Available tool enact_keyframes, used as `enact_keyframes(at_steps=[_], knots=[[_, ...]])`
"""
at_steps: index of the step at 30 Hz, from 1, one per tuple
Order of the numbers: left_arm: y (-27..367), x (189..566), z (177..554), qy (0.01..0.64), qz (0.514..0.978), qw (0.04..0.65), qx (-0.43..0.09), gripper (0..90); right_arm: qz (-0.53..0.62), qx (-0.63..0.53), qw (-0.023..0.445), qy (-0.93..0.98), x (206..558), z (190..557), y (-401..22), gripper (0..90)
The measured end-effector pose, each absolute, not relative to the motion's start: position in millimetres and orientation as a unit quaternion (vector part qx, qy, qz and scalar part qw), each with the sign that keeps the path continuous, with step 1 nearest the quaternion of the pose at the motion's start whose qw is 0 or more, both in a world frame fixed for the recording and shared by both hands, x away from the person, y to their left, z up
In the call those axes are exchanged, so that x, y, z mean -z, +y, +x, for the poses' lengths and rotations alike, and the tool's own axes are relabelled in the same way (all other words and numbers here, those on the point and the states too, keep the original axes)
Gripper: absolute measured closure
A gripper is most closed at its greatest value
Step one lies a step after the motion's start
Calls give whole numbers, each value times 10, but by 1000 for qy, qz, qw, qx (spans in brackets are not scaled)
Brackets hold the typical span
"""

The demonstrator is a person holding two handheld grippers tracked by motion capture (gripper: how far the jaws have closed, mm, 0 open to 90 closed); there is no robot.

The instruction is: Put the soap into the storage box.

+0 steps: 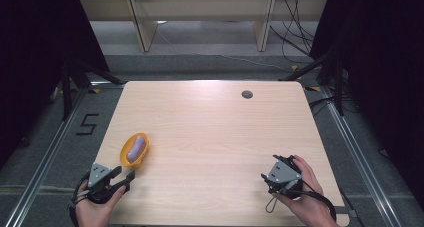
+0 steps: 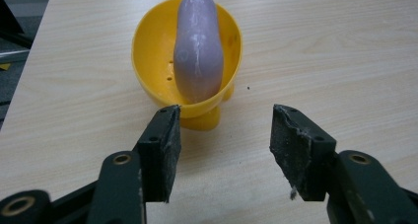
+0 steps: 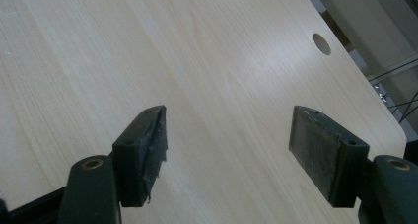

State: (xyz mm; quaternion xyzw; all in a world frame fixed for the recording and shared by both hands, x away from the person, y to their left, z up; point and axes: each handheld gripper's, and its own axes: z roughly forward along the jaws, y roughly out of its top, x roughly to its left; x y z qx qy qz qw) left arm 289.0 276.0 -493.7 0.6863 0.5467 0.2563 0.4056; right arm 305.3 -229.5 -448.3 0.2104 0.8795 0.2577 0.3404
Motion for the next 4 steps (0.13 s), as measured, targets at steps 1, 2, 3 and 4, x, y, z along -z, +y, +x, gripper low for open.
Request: enact_keyframes(at_steps=[1, 2, 3, 4], knots=[[2768, 4936, 2886, 547, 689, 401, -256, 451, 212, -258, 341, 879, 4483, 3051, -2296, 314], [2773, 4942, 2888, 547, 688, 403, -255, 453, 214, -259, 341, 878, 4484, 3051, -2297, 314], [2775, 4940, 2887, 548, 687, 403, -254, 454, 223, -260, 341, 875, 4487, 3045, -2296, 314], [2776, 4936, 2889, 548, 685, 407, -254, 456, 224, -260, 341, 875, 4488, 3046, -2296, 314]])
